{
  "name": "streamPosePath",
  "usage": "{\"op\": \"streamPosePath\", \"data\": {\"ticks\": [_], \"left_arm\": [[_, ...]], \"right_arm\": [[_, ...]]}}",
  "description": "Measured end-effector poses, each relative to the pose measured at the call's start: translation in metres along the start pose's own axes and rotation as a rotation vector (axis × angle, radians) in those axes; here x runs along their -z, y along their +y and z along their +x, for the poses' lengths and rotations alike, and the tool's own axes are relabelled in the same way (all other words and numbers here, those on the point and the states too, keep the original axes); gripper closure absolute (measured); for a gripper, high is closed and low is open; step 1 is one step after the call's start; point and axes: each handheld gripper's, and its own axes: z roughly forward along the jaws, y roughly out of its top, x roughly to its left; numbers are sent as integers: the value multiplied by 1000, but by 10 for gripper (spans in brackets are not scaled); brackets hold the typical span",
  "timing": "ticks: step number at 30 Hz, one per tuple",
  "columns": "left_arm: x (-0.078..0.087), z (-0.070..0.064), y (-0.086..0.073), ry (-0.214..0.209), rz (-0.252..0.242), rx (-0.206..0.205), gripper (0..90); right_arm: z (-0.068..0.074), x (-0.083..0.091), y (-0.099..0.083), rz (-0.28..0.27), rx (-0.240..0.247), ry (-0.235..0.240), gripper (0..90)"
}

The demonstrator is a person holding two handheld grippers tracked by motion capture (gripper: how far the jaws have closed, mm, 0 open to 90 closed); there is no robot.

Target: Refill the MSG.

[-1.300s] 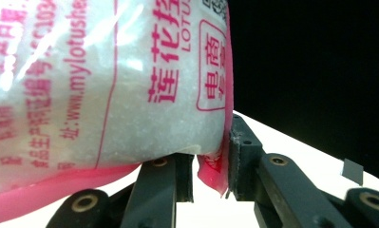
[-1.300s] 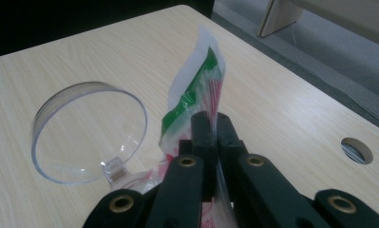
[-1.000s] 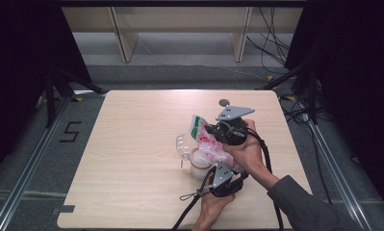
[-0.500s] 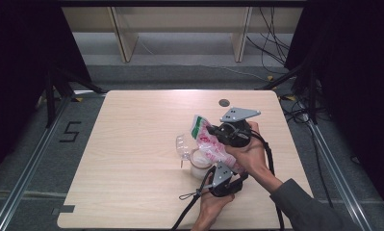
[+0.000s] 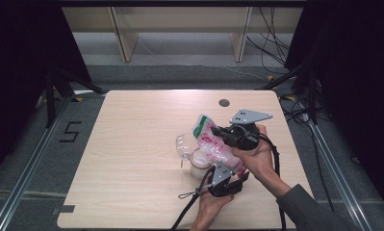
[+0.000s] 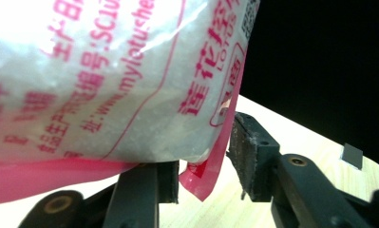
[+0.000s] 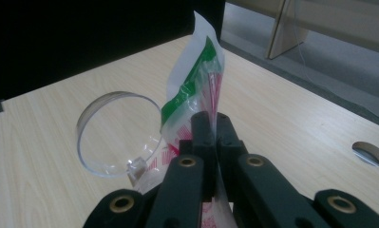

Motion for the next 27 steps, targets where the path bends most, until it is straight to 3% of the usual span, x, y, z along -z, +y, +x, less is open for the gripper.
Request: {"op": "streamPosePath", "data": {"ticks": [2, 3, 4, 5, 9, 10, 13, 14, 15, 16, 18, 19, 21, 22, 25, 27], "left_arm": [[-2, -1, -1, -11, -20, 31, 609], [-2, -1, -1, -13, -19, 27, 606], [-2, -1, -1, -18, -16, 25, 606], [-2, -2, -1, -22, -17, 27, 606], [-1, -3, -1, -21, -8, 27, 604], [-2, -3, -1, -20, -12, 34, 600], [-2, -5, -1, -23, -26, 51, 586], [-2, -4, -1, -17, -22, 52, 577], [0, -2, -1, -11, -3, 29, 566], [1, -2, 0, 2, 7, 25, 566], [1, -2, -1, -2, 1, 31, 565], [2, -3, -1, -1, 5, 33, 560], [2, -3, -1, 4, 12, 30, 546], [3, -4, -1, 8, 13, 27, 548], [5, -6, 0, 22, 20, 4, 548], [7, -7, 1, 35, 31, 1, 545]], "right_arm": [[-3, 3, -3, -29, -3, 0, 900], [-3, 7, -4, -19, -23, 9, 900], [-6, 8, -5, -44, 7, 6, 900], [-4, 11, -7, -40, -42, 8, 900], [-9, 19, -11, -77, -33, 24, 900], [-7, 21, -13, -80, -68, 25, 900], [-11, 26, -16, -117, -73, 36, 900], [-13, 28, -17, -124, -51, 29, 900], [-12, 30, -18, -128, -88, 33, 900], [-14, 31, -19, -143, -78, 35, 900], [-14, 34, -22, -164, -106, 34, 900], [-16, 35, -23, -174, -89, 41, 900], [-15, 40, -27, -179, -133, 36, 900], [-17, 40, -29, -194, -117, 47, 900], [-17, 46, -32, -215, -150, 44, 900], [-19, 49, -34, -237, -144, 45, 900]]}}
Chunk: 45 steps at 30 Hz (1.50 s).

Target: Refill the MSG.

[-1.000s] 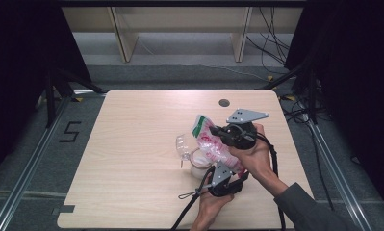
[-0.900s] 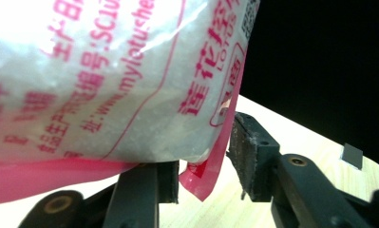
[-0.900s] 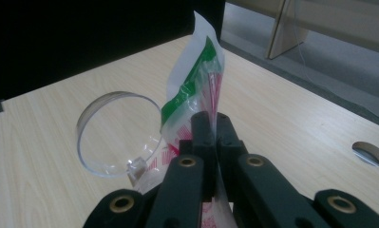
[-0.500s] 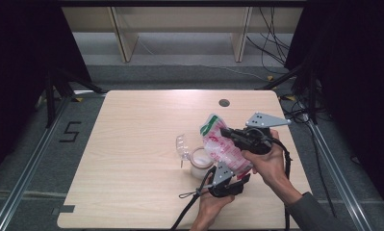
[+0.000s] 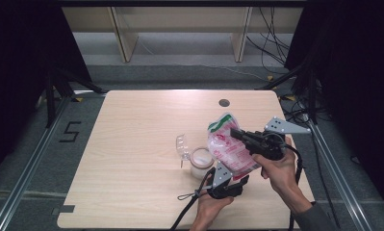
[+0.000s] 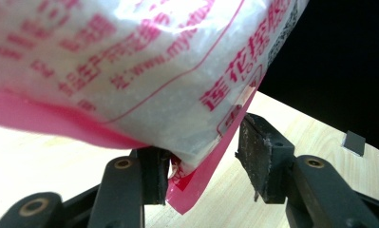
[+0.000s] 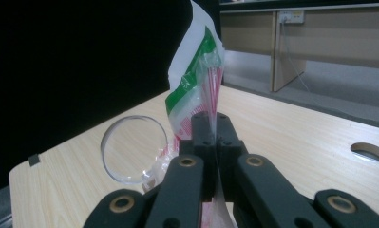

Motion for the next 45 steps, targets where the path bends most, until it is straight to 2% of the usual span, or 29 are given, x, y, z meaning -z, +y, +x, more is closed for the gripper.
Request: {"op": "streamPosePath", "data": {"ticks": [1, 2, 4, 5, 6, 7, 8, 9, 10, 11, 14, 15, 16, 18, 19, 20, 21, 23, 25, 26, 27, 28, 34, 37, 39, 41, 42, 44, 45], "left_arm": [[0, 0, 0, 1, -5, -1, 544], [1, 0, 0, 13, -4, -13, 544], [1, 0, 0, 22, -1, -12, 535], [1, 1, 0, 13, 7, -19, 531], [1, 1, -1, 18, 3, -9, 532], [2, 1, -1, 21, 7, -2, 531], [1, 1, -2, 5, -13, 29, 527], [3, 2, -3, -1, -1, 29, 518], [4, 2, -2, 13, 7, 28, 506], [5, 2, -2, 15, 9, 26, 500], [5, 1, -4, -3, -21, 61, 474], [7, 1, -3, 23, -8, 46, 451], [8, 1, -3, 29, -24, 48, 435], [11, 3, 0, 36, -28, 53, 416], [13, 4, 1, 39, -26, 51, 413], [14, 5, 1, 35, -31, 51, 414], [16, 5, 1, 49, -24, 57, 414], [17, 7, 0, 45, -21, 56, 406], [18, 8, 0, 47, -17, 60, 404], [17, 7, -1, 46, -29, 68, 404], [19, 8, -1, 51, -21, 54, 410], [18, 8, -2, 49, -25, 53, 413], [27, 8, -2, 38, -19, 45, 411], [36, 9, -2, 43, -30, 40, 409], [44, 9, -1, 39, -33, 37, 408], [52, 8, 0, 31, -45, 15, 407], [58, 8, 1, 44, -31, -7, 408], [65, 8, 2, 41, -46, -14, 407], [69, 10, 2, 33, -44, -47, 407]], "right_arm": [[0, 2, 0, 0, 3, -13, 900], [0, 4, -1, -4, -23, -6, 900], [-2, 6, -2, -13, -20, -7, 900], [-1, 7, -3, -18, -47, -4, 900], [-3, 6, -4, -29, -25, -6, 900], [-2, 8, -5, -20, -46, -10, 900], [-4, 7, -6, -34, -27, -3, 900], [-2, 8, -7, -36, -55, -3, 900], [-4, 9, -8, -48, -40, -9, 900], [-3, 9, -10, -57, -64, -2, 900], [-5, 11, -13, -73, -81, 1, 900], [-5, 12, -14, -81, -94, 1, 900], [-7, 13, -15, -68, -74, -3, 900], [-7, 13, -18, -82, -105, -1, 900], [-9, 13, -20, -85, -89, -1, 900], [-10, 13, -22, -82, -96, -5, 900], [-11, 14, -24, -71, -108, -9, 900], [-16, 15, -28, -66, -93, -28, 900], [-22, 16, -34, -69, -102, -44, 900], [-24, 17, -37, -63, -123, -47, 900], [-26, 17, -40, -65, -140, -50, 900], [-29, 18, -43, -67, -132, -57, 900], [-41, 26, -56, -92, -194, -75, 900], [-46, 32, -58, -117, -170, -59, 900], [-47, 35, -60, -115, -186, -58, 900], [-49, 39, -61, -121, -207, -70, 900], [-51, 41, -62, -125, -198, -76, 900], [-51, 43, -64, -134, -224, -72, 900], [-53, 45, -65, -137, -211, -73, 900]]}}
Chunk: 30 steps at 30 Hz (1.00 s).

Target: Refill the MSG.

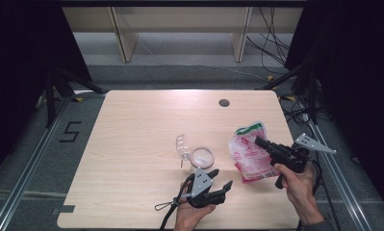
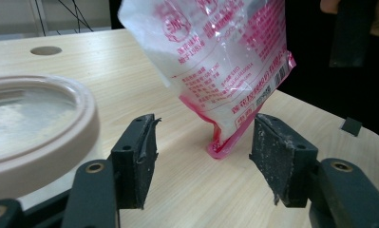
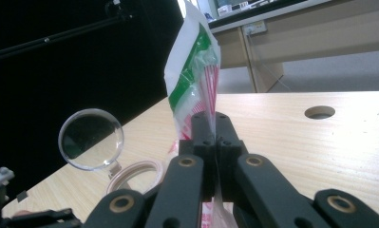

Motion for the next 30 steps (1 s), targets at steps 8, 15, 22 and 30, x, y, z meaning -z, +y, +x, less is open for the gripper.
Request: {"op": "streamPosePath", "data": {"ticks": [8, 15, 22, 30], "left_arm": [[22, 9, -7, 31, 9, 7, 405], [32, 16, -13, 54, 14, 20, 402], [41, 23, -17, 92, 11, 40, 398], [45, 26, -18, 113, 7, 59, 398]], "right_arm": [[-7, 12, -4, -22, -12, -17, 900], [-13, 21, -8, -40, -20, -29, 900], [-24, 33, -13, -40, -33, -52, 900], [-36, 39, -22, -3, -56, -103, 900]]}}
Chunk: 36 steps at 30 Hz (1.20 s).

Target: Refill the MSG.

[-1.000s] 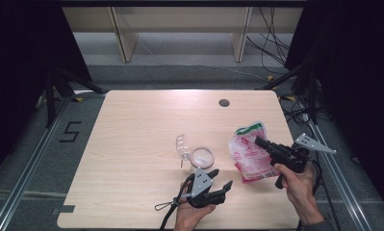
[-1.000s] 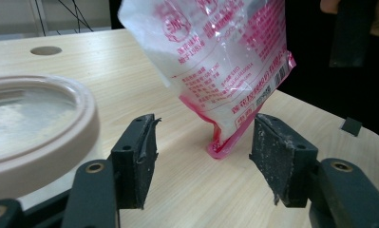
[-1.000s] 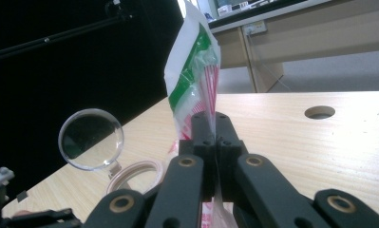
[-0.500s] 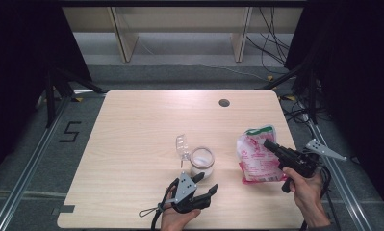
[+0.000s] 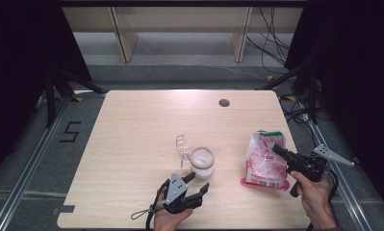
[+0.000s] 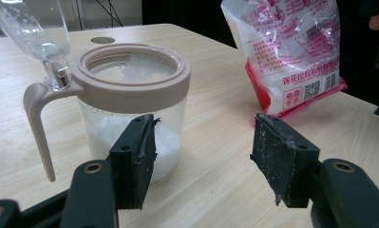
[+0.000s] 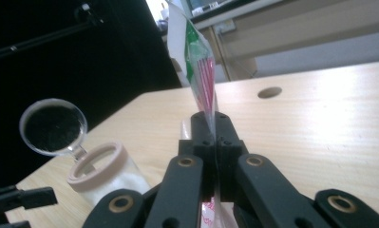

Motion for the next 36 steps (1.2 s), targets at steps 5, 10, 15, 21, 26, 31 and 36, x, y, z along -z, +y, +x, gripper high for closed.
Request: {"op": "streamPosePath", "data": {"ticks": [5, 10, 15, 21, 26, 31, 36], "left_arm": [[1, 1, 0, 3, -1, -3, 399], [1, 3, -1, 12, -1, -1, 399], [3, 8, -1, 19, 5, -29, 397], [4, 9, -1, 38, 0, 6, 392], [5, 9, -1, 49, 2, -3, 392], [5, 9, 0, 54, 2, -3, 386], [6, 12, 1, 56, 7, -24, 378]], "right_arm": [[-7, -5, -5, 34, 27, -30, 900], [-10, -8, -6, 60, 25, -52, 900], [-14, -10, -7, 91, 35, -77, 900], [-22, -13, -8, 144, 79, -120, 898], [-26, -17, -11, 178, 86, -139, 894], [-30, -18, -14, 175, 74, -146, 887], [-37, -18, -17, 168, 60, -155, 875]]}}
